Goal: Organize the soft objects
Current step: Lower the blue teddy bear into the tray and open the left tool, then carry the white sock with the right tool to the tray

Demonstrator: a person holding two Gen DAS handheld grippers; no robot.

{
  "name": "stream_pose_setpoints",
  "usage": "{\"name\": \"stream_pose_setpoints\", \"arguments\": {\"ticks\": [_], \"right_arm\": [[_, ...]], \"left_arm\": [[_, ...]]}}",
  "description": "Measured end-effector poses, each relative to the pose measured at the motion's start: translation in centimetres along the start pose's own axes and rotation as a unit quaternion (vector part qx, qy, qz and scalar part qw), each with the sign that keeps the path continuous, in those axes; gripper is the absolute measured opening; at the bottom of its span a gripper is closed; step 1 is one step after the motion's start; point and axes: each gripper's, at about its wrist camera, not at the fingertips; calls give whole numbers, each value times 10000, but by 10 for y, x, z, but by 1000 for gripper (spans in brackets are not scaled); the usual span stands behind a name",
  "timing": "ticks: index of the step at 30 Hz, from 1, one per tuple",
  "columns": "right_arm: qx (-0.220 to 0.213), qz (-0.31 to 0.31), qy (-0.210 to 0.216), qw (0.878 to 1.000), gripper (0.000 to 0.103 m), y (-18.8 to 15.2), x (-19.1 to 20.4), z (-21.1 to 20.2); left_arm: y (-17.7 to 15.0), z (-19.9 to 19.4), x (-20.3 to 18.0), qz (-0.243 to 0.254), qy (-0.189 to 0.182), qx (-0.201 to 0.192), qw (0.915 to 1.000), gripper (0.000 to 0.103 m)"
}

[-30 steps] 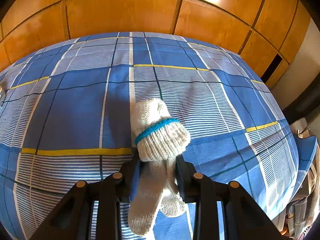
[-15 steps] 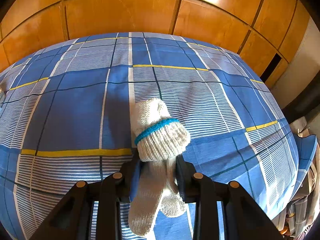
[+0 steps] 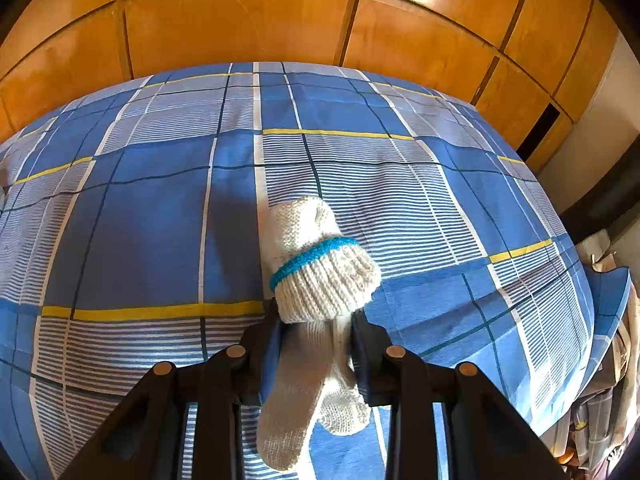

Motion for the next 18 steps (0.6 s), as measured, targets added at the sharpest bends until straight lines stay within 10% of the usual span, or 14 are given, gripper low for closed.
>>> {"name": "stream_pose_setpoints", "arguments": {"ticks": [18], "right_arm": [[115,-492,790,9956,29,38,87,-13]], "left_arm": [[8,-21,-39,463,-399,-180,9980,86]]}}
Point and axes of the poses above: each gripper's, at about its wrist camera, not at the fingertips, and z roughly the way its jaws point, x to its left, y to its top, and after that the axes turned 14 degrees about z, right-handed
